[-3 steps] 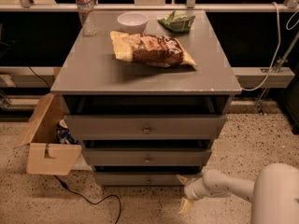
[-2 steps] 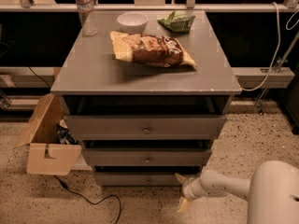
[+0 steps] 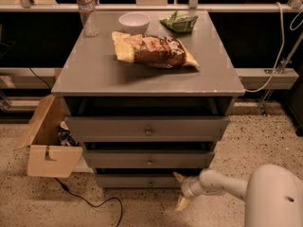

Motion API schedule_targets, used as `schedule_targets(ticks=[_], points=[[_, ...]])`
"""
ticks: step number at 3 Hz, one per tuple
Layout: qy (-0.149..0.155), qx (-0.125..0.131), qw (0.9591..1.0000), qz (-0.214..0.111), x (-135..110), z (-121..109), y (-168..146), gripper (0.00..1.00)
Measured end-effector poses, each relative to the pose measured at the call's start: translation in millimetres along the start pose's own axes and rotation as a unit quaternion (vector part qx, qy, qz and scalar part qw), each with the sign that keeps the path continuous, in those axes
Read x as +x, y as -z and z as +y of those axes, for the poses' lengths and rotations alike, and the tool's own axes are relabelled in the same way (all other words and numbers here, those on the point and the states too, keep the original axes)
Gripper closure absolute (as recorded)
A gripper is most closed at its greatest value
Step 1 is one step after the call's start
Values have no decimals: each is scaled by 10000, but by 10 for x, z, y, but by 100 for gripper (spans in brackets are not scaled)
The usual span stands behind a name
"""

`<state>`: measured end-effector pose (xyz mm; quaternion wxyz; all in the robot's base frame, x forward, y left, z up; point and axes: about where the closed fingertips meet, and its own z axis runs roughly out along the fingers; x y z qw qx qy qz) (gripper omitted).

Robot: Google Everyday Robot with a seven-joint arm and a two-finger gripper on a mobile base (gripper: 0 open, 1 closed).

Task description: Open bottom drawer

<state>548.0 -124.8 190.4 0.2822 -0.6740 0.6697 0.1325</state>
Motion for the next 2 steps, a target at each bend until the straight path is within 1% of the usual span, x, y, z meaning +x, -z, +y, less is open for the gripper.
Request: schedule_targets(ticks=[1, 2], points=[[-21, 3, 10000, -88, 27, -111, -127, 0], [-31, 63, 9998, -182, 33, -223, -221, 0]])
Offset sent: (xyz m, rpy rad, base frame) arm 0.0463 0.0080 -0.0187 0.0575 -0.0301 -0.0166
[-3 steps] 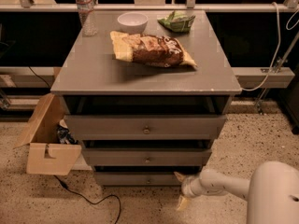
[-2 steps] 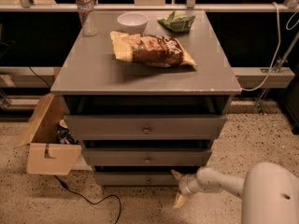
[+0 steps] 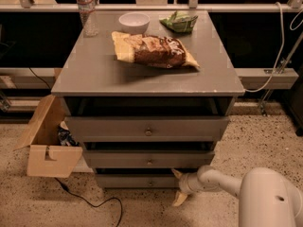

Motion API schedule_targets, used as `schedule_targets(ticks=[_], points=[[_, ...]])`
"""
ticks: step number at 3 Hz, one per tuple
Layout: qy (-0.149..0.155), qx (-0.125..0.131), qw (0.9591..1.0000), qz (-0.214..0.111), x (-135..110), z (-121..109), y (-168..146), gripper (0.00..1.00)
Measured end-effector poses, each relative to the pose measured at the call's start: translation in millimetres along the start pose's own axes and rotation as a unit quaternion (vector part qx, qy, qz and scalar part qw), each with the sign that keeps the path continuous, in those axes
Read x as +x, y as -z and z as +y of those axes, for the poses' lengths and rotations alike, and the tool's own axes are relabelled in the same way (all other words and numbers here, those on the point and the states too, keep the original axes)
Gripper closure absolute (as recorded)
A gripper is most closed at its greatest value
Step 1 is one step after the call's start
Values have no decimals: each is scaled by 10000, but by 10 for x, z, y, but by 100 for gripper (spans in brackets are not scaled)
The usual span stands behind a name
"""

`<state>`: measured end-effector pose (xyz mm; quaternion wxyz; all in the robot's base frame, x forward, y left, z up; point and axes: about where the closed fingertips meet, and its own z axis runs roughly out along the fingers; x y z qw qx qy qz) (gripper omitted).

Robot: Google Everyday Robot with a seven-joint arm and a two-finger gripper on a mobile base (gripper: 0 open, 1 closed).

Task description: Open bottom drawer

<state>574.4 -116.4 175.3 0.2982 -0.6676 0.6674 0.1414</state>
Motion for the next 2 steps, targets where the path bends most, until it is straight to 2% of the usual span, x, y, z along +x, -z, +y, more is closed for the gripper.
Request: schedule_targets(ticks=[1, 2], points=[[-18, 4, 10000, -97, 6, -78, -113, 0], [-8, -59, 9998, -199, -3, -128, -238, 14]])
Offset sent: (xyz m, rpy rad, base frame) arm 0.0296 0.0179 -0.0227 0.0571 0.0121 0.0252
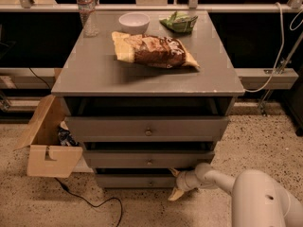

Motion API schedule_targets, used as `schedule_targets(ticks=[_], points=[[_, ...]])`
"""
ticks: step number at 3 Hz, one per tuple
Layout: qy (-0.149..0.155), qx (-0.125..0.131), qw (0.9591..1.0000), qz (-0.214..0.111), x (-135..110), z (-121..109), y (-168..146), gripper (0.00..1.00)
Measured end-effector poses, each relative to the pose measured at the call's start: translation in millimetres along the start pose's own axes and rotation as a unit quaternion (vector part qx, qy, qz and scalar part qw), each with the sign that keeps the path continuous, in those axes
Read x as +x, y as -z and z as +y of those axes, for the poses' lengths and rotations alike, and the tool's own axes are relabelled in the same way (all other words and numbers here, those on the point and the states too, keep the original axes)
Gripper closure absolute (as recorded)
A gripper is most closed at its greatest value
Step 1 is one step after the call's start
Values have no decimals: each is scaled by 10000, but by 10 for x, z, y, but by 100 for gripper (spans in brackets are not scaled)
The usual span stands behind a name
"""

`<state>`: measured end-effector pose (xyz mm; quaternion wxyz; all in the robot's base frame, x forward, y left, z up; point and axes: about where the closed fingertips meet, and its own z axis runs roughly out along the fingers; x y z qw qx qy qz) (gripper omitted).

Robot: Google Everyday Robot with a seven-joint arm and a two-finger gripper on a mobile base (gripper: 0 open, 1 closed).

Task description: Open bottom drawer

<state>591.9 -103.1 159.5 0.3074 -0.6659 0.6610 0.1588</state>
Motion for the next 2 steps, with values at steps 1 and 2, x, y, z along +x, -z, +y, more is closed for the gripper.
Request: schedule_targets(ticks=[1, 2], points=[[129, -181, 9997, -55, -69, 123, -39, 43], [129, -181, 9997, -55, -101, 112, 17, 67]])
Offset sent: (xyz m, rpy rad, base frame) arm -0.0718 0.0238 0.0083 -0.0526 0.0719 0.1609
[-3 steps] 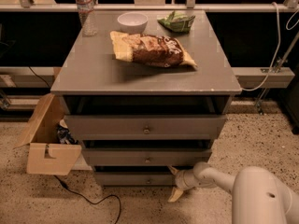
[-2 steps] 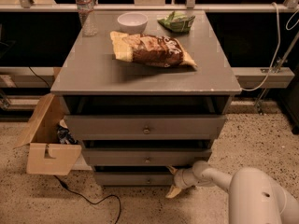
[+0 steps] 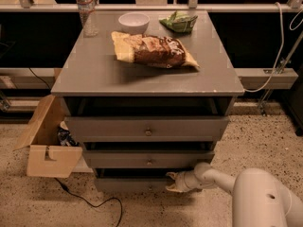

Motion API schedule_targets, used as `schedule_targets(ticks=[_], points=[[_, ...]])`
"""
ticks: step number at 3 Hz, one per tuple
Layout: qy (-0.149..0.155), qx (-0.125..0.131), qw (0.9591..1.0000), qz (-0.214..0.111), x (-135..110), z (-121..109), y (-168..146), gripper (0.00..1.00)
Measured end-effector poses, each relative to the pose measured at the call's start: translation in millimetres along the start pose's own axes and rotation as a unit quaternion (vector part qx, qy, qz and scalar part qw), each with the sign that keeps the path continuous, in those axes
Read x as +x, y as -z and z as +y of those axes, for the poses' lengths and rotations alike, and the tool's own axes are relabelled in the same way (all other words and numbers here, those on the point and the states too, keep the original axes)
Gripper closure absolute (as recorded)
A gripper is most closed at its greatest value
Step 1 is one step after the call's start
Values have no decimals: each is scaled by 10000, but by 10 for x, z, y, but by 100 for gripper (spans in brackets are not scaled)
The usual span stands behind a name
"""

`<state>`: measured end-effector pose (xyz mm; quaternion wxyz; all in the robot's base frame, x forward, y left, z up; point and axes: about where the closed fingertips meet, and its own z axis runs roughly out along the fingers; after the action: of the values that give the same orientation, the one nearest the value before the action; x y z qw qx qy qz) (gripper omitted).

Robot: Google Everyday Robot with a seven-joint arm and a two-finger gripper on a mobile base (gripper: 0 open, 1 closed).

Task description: Open bottom drawer

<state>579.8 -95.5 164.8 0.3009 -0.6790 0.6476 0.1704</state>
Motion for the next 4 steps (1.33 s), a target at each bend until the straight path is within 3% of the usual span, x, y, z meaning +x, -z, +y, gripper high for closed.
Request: schedule_targets(ticks=[1, 2, 4], points=[[0, 0, 10000, 0, -27, -18, 38, 89], [-13, -191, 9994, -288, -181, 155, 67, 90], [-13, -191, 9994, -289, -181, 155, 66, 43]])
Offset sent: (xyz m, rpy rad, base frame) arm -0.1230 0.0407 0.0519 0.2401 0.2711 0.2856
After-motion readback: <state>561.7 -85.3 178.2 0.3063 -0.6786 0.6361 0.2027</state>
